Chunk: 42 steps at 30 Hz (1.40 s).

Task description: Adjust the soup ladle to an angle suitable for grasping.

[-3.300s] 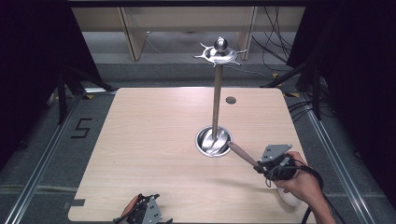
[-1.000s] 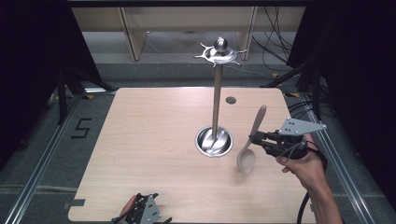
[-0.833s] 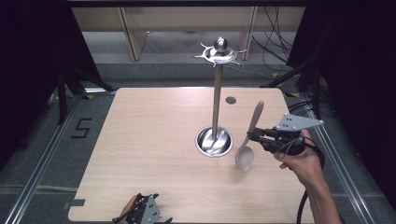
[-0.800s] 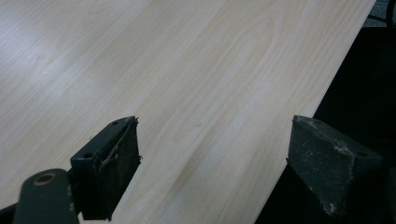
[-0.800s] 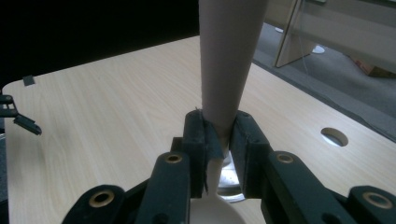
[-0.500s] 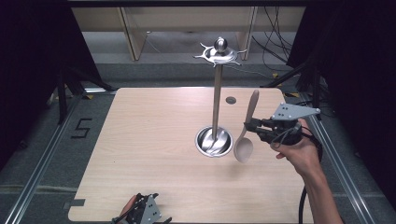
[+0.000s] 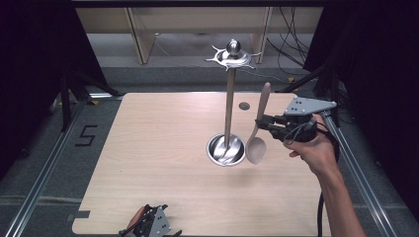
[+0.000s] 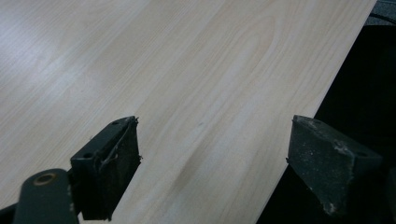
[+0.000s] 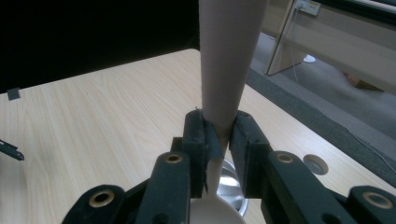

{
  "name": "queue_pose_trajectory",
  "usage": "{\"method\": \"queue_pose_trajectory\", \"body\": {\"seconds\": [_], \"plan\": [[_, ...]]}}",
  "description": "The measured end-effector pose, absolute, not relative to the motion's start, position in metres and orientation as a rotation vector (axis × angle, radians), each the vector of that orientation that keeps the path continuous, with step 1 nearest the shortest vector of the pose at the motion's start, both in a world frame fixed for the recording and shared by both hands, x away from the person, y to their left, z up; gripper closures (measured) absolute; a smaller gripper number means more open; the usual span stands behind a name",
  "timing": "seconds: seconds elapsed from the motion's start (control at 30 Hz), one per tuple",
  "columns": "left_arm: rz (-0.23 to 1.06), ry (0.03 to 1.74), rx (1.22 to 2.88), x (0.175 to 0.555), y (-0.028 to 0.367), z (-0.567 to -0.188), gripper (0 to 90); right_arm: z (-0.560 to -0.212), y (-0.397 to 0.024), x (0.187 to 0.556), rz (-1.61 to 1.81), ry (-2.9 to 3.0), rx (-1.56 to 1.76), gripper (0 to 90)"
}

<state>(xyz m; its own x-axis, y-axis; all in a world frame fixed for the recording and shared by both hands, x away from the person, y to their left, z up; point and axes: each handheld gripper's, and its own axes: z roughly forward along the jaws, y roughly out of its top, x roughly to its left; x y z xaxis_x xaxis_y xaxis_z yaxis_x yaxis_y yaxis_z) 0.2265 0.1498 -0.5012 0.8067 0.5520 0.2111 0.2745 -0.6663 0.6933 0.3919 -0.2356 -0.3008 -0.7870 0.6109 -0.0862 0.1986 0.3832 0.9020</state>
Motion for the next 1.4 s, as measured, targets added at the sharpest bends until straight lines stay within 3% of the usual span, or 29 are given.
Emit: {"method": "queue_pose_trajectory", "body": {"seconds": [1.4], "plan": [[0.557, 0.596, 2.333, 0.227, 0.15, -0.501, 16.0, -0.277, -0.219, 0.424, 1.298, 2.278, 0.739, 77.3]]}}
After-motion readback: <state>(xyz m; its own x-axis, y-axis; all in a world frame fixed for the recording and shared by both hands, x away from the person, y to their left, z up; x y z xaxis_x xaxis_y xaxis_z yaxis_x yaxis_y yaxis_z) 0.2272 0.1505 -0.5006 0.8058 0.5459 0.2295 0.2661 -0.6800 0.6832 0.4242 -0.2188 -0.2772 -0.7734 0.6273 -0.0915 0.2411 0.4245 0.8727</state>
